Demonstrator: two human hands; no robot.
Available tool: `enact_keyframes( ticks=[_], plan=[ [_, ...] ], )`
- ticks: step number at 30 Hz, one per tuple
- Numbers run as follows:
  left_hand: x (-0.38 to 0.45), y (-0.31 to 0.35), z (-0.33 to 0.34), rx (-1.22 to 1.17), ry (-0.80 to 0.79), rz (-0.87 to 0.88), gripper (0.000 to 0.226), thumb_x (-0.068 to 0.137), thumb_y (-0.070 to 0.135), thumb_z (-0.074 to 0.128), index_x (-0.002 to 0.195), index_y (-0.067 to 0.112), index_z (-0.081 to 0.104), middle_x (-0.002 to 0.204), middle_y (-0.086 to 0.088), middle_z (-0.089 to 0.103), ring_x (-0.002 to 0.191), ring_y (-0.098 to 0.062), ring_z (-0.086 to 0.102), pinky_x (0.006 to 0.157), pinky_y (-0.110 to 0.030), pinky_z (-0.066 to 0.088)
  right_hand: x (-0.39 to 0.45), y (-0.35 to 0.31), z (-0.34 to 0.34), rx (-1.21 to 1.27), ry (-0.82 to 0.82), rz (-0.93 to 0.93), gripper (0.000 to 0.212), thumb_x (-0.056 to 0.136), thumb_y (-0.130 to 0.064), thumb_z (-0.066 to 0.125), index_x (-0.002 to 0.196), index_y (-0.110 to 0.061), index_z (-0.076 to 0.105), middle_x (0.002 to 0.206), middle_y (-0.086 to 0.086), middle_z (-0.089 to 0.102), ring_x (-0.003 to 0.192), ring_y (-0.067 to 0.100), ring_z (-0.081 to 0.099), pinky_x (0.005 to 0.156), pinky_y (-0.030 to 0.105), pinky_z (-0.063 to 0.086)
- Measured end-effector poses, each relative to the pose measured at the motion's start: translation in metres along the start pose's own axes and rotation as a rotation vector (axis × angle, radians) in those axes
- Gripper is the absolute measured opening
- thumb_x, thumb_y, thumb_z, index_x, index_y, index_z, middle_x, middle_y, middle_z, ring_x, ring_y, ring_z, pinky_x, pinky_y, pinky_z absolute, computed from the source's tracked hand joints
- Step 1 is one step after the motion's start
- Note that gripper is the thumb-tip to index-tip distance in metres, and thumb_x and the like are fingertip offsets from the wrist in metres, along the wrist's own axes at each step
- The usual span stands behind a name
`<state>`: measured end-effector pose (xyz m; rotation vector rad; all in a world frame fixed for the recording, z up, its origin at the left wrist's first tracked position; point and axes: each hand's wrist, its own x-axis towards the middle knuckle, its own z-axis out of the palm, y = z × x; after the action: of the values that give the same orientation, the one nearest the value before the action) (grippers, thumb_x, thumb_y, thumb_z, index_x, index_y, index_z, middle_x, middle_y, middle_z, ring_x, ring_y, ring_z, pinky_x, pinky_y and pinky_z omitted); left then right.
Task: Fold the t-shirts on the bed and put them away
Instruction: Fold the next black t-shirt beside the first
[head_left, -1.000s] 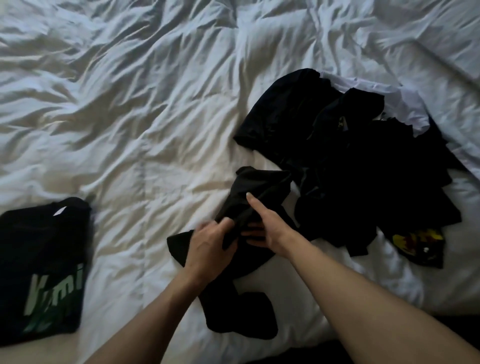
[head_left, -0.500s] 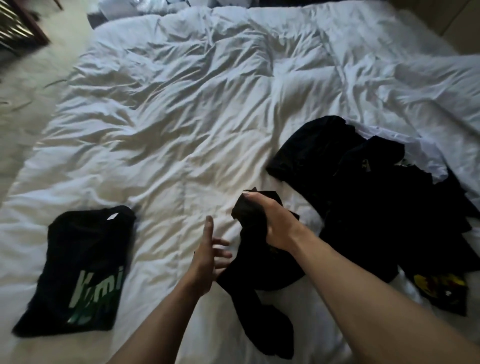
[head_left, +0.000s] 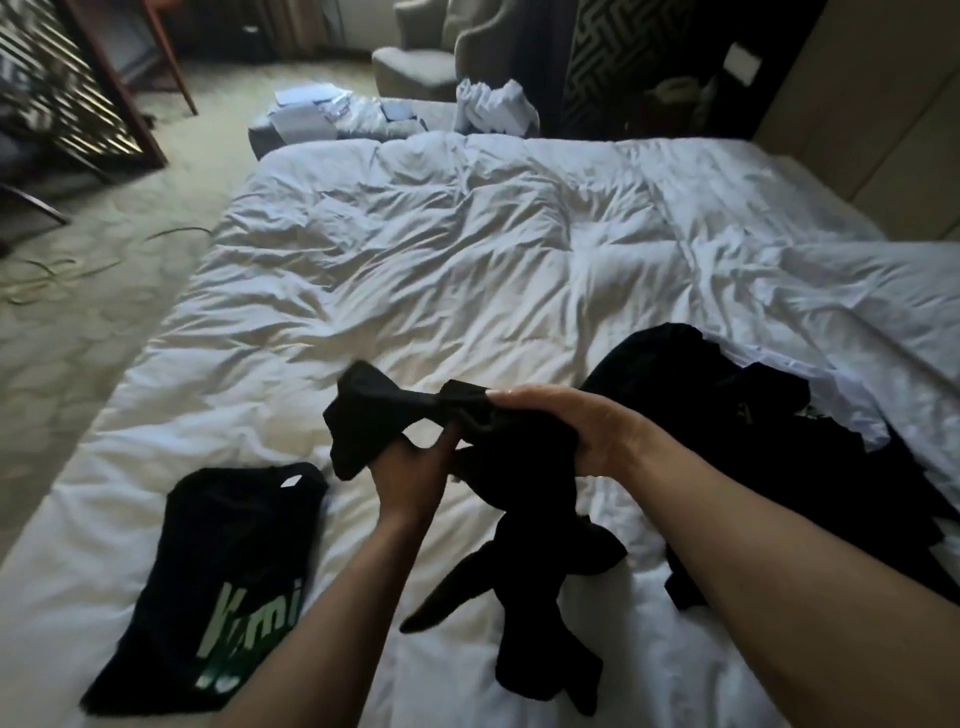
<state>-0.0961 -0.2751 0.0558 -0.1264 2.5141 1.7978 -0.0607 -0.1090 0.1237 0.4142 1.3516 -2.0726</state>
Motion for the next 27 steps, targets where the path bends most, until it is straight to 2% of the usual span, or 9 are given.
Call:
enact_keyframes(
  ticks=[2,5,7,10,13,17,20,25,27],
  plan=[
    [0.009,0.023,-0.014,-0.093,0.014,-0.019,0.051,0.082,0.025,0.078,0.124,0.011,0.053,0.117,0.002,0.046,0.113,-0.009,0.040,0.093,-0.016,0.025,0.001,-0.016,0.009,-0.032,-0.016,-0.060,0.025,0.088,-0.032,0.064,0.097,-0.010,0.072,0.092,0.013,0.064,0.080,0.023,0.063,0.078,0.028,0.052],
    [0.024,0.046,-0.031,-0.097,-0.062,-0.077,0.011,0.093,0.018,0.065,0.091,0.009,0.060,0.096,-0.006,0.058,0.095,-0.018,0.055,0.076,-0.019,0.029,0.003,-0.042,0.032,-0.064,-0.011,-0.173,0.041,0.091,-0.027,0.064,0.121,-0.001,0.064,0.112,0.018,0.061,0.091,0.022,0.060,0.081,0.028,0.051],
    [0.033,0.050,-0.036,-0.101,-0.125,-0.138,0.022,0.100,0.017,0.052,0.089,0.002,0.063,0.098,-0.019,0.063,0.101,-0.028,0.059,0.073,-0.028,0.034,0.011,-0.061,0.047,-0.036,-0.002,-0.272,0.041,0.090,-0.019,0.062,0.124,0.003,0.061,0.112,0.019,0.064,0.092,0.023,0.064,0.081,0.027,0.054],
    [0.029,0.058,-0.048,-0.227,-0.125,-0.147,0.059,0.095,0.062,0.045,0.115,0.011,0.068,0.117,-0.002,0.067,0.113,-0.020,0.060,0.098,-0.037,0.046,0.020,-0.087,0.067,0.069,0.052,-0.433,0.021,0.094,-0.009,0.052,0.106,-0.004,0.068,0.092,0.011,0.072,0.077,0.018,0.070,0.074,0.026,0.057],
    [0.029,0.052,-0.056,-0.274,-0.310,0.033,0.078,0.075,0.087,0.044,0.099,0.019,0.073,0.096,0.002,0.075,0.090,-0.012,0.066,0.083,-0.038,0.051,0.026,-0.105,0.079,0.136,0.137,-0.528,0.019,0.099,-0.007,0.046,0.105,-0.006,0.063,0.089,0.011,0.067,0.073,0.019,0.068,0.071,0.028,0.057],
    [0.041,0.051,-0.071,0.074,-0.362,0.268,0.040,0.073,0.062,0.066,0.096,0.031,0.072,0.082,0.011,0.073,0.074,0.000,0.068,0.066,-0.021,0.051,0.033,-0.119,0.089,0.196,0.286,-0.626,0.021,0.101,-0.003,0.042,0.096,-0.006,0.062,0.078,0.010,0.067,0.067,0.019,0.068,0.065,0.027,0.058],
    [0.063,0.054,-0.086,0.094,-0.345,0.220,0.009,0.088,0.028,0.070,0.092,0.021,0.072,0.077,0.001,0.070,0.061,-0.009,0.065,0.056,-0.025,0.049,0.031,-0.133,0.099,0.170,0.311,-0.672,0.020,0.099,0.001,0.041,0.104,-0.001,0.061,0.086,0.014,0.065,0.071,0.022,0.068,0.068,0.030,0.058],
    [0.090,0.071,-0.117,-0.083,-0.355,0.072,0.030,0.097,0.022,0.056,0.094,-0.007,0.064,0.070,-0.010,0.055,0.058,-0.018,0.052,0.047,-0.022,0.037,0.012,-0.163,0.115,0.014,0.376,-0.721,0.023,0.089,0.011,0.042,0.104,0.003,0.058,0.099,0.023,0.058,0.091,0.036,0.060,0.096,0.046,0.049],
    [0.100,0.086,-0.129,-0.169,-0.303,0.090,0.036,0.099,0.029,0.053,0.099,-0.004,0.068,0.076,-0.007,0.061,0.068,-0.020,0.055,0.056,-0.027,0.040,0.006,-0.175,0.113,-0.060,0.430,-0.756,0.025,0.082,0.011,0.043,0.098,0.002,0.060,0.094,0.020,0.056,0.089,0.035,0.055,0.086,0.043,0.048]
  ],
)
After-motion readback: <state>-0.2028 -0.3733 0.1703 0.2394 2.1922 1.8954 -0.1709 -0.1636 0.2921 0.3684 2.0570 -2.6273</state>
